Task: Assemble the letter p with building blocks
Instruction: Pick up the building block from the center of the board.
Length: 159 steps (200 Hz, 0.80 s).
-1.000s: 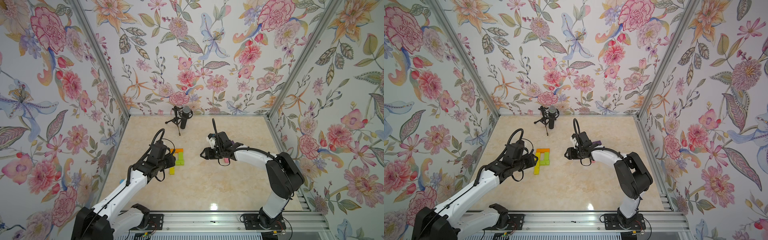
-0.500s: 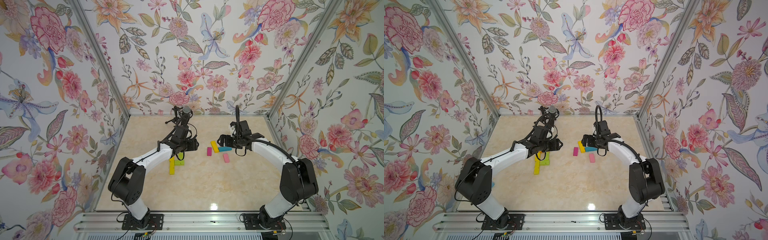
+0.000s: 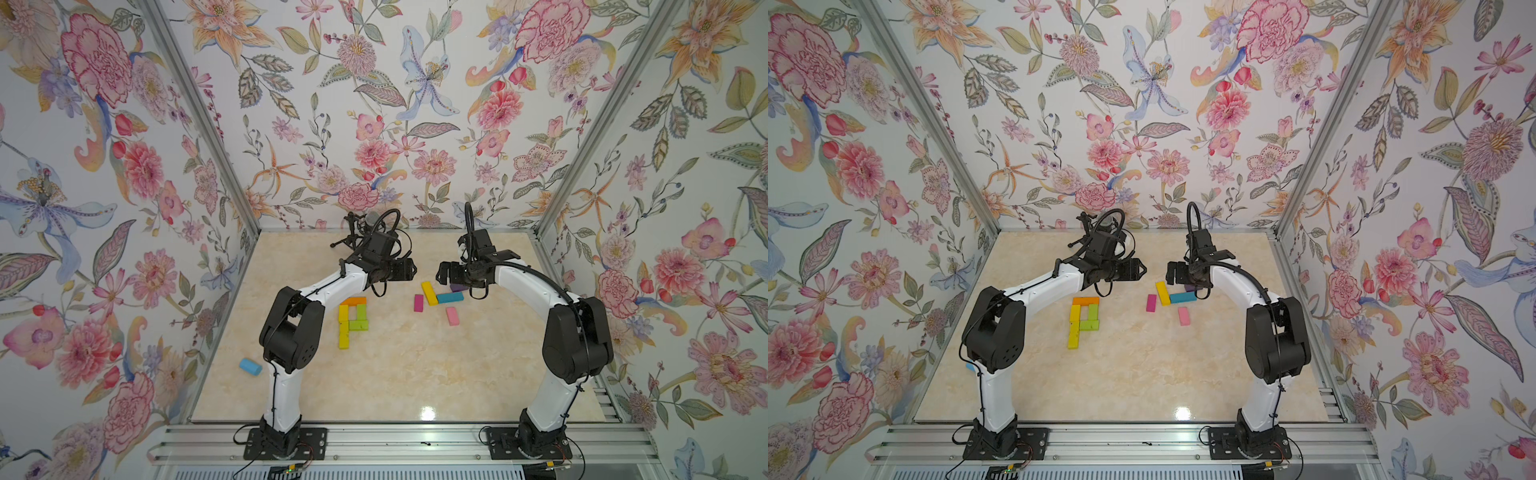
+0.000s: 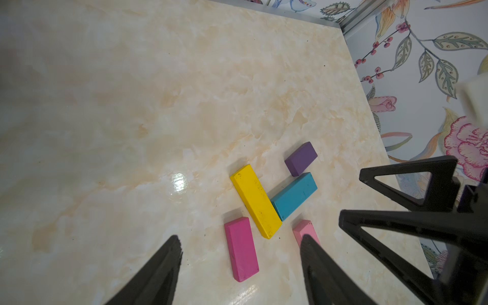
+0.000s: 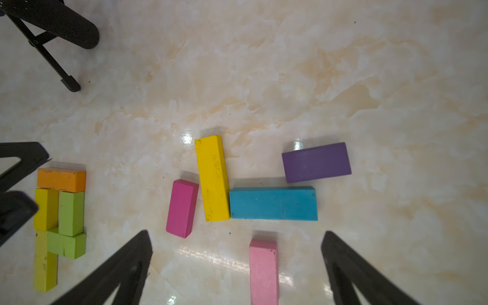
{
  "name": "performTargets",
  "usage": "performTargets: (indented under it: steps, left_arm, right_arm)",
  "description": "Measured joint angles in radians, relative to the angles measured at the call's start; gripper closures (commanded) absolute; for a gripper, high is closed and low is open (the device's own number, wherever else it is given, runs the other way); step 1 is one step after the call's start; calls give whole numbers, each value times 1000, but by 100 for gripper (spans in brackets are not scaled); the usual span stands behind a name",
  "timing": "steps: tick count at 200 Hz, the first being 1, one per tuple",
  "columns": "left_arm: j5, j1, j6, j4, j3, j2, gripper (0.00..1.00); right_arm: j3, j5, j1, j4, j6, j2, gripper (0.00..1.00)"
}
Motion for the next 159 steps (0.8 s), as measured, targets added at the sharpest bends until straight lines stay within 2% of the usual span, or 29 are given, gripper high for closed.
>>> performTargets:
  steps: [27, 53, 159]
  left_arm:
    - [23, 0, -8, -4, 35, 69, 28]
    - [26, 0, -20, -6, 32, 76, 29]
    - [28, 0, -54, 62, -124, -41, 29]
  right_arm:
    - [95, 1, 20, -21, -56, 88, 7]
    - [121, 6, 30, -39, -85, 143, 8]
    - [261, 109, 75, -181, -216, 274, 10]
